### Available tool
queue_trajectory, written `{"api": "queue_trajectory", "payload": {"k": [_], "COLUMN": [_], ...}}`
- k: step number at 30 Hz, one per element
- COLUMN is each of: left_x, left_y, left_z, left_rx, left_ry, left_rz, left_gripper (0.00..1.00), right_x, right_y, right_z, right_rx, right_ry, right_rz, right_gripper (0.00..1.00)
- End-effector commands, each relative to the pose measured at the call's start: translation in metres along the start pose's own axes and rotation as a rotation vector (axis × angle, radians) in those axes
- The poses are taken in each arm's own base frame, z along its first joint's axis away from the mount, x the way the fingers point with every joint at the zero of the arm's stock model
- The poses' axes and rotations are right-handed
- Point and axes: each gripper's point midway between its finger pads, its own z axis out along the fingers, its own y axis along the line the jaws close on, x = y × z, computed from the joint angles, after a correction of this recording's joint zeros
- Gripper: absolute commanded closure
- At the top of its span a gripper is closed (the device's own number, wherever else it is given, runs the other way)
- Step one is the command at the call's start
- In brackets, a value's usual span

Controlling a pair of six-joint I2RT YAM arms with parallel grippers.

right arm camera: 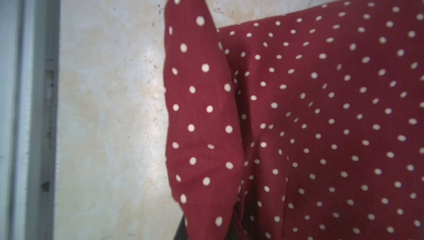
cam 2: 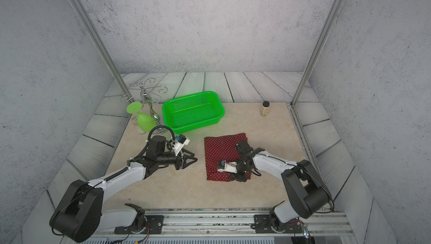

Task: Roll up the skirts
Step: Roll the skirt at the center of the board.

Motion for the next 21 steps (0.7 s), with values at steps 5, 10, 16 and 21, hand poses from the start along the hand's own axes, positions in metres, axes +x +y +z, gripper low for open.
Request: {"api": "queue_trajectory", "payload": {"k": [5, 10, 16, 21], "left_x": [0.017, 0.028, 0.04, 0.049], "left_y": [-0.052, -0.062, -0.066, -0.056], "left_z": [0.028, 0.049, 0.082, 0.101], "left_rx": [0.037, -0.005, 0.032, 0.008], "left_ry": [0.008, 0.071, 0.149, 0.177], "left_rz": [0.551, 0.761, 0.894, 0.904], "left_gripper": [0.47, 0.44, 0.36, 0.36], "right_x": [-0.017, -0.02, -0.02, -0.02], "right_y": [0.026, 0.023, 0.017, 0.016], "right_z": [-0.005, -0.002, 0.006, 0.007], "right_rx": [-0.455, -0.492, -0.524, -0.523], "right_ry": [0.017, 0.027, 0.054, 0.056], "right_rz": [0.338, 0.43, 0.499, 0.504], "right_gripper": [0.91, 0.85, 0.84, 0.83]}}
